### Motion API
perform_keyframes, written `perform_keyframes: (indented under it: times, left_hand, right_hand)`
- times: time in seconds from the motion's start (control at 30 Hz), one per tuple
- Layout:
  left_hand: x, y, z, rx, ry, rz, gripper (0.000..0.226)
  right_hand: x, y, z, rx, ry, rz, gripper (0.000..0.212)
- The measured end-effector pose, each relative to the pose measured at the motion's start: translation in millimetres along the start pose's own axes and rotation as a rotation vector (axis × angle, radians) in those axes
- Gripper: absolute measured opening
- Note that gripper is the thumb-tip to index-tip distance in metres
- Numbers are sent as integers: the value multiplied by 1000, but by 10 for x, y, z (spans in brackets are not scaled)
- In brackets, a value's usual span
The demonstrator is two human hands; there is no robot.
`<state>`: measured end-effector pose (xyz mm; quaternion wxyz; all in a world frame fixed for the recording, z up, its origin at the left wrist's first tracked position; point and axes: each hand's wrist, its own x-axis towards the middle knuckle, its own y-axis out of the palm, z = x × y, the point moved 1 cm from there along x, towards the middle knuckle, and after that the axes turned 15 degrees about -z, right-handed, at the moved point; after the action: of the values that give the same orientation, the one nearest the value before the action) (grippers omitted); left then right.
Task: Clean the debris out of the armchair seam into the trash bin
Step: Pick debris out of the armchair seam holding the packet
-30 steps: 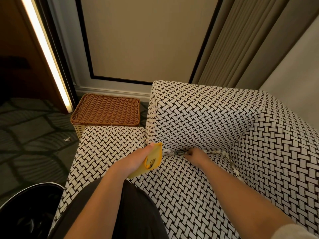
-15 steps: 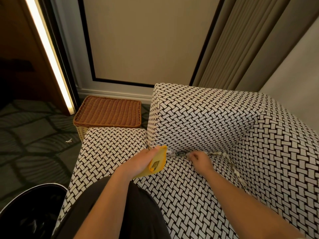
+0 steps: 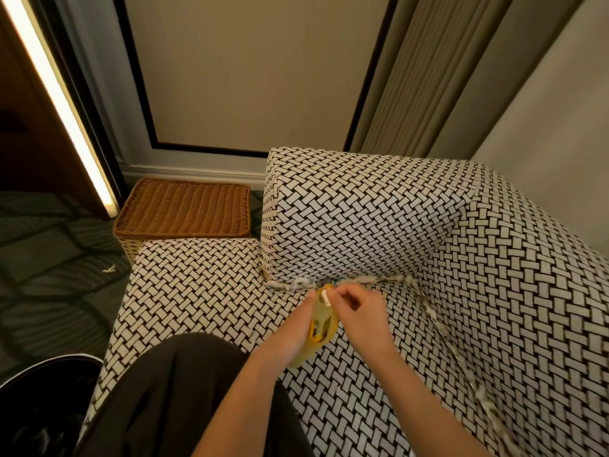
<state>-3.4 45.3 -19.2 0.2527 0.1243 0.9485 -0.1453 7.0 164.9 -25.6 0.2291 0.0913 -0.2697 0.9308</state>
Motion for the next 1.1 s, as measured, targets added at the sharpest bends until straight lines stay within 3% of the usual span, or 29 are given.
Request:
perform_keyframes:
  times: [0.1,0.17,0.23,0.37,0.47,0.57,0.73,0.83,1.1]
  left_hand:
    - [51,121,123,-93,-100,-14,54]
    - [131,187,228,-138,-188,-48,86]
    - [230,234,322,-208,-251,-101,97]
    - [203,191,268,-296,-283,-176,82]
    - [294,177,326,-364,-277,-189,87]
    - [336,180,349,-421,-283,-214,82]
    - [397,197,395,-442,-273,-180,91]
    - [420,177,420,-467,-294,-189,78]
    - [401,175,420,-513,-308,-192,73]
  right_hand:
    - [-53,-55,-82,-1,28,-63,24]
    - [-61,-97,-183,63,134,-117,23]
    - [-50,-102,-347,72,216,-141,22]
    - [-5,-62,-747,-36,299,-161,17]
    - [79,-14,-985,-178,339,-107,26]
    - [261,47,-1090,-326,281,-70,39]
    - [527,151,-1115,-633,219,-14,43]
    - [678,185,-1079,-779,209,74,44]
    - [927,142,-1020,-823,296,321,45]
